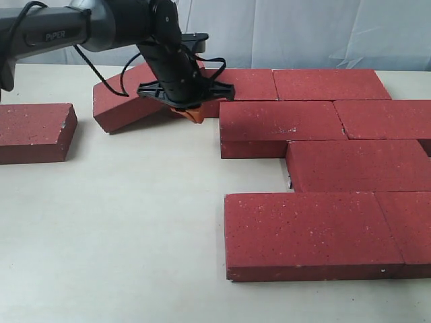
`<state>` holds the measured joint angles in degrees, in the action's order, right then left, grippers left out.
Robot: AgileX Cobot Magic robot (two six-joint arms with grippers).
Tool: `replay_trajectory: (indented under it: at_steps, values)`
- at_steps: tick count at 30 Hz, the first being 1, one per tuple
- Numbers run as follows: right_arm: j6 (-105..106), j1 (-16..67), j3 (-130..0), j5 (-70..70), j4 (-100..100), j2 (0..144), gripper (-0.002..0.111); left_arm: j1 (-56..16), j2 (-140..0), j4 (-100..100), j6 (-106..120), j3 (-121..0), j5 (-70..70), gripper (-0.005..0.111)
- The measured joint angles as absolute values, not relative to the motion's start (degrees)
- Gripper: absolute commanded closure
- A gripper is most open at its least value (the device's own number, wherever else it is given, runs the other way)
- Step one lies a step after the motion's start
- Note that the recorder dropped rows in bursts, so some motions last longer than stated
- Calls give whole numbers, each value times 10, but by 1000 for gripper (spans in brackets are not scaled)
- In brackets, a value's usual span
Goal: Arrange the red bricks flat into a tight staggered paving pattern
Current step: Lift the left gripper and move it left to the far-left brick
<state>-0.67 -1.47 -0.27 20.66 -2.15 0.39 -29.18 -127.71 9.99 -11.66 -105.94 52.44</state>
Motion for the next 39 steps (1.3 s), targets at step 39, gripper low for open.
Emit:
replay_trajectory:
  at_steps: [39]
  values:
    - [-7,-15,-3,207,-22,4,109,-147,-1056,25,-76,-918,546,107]
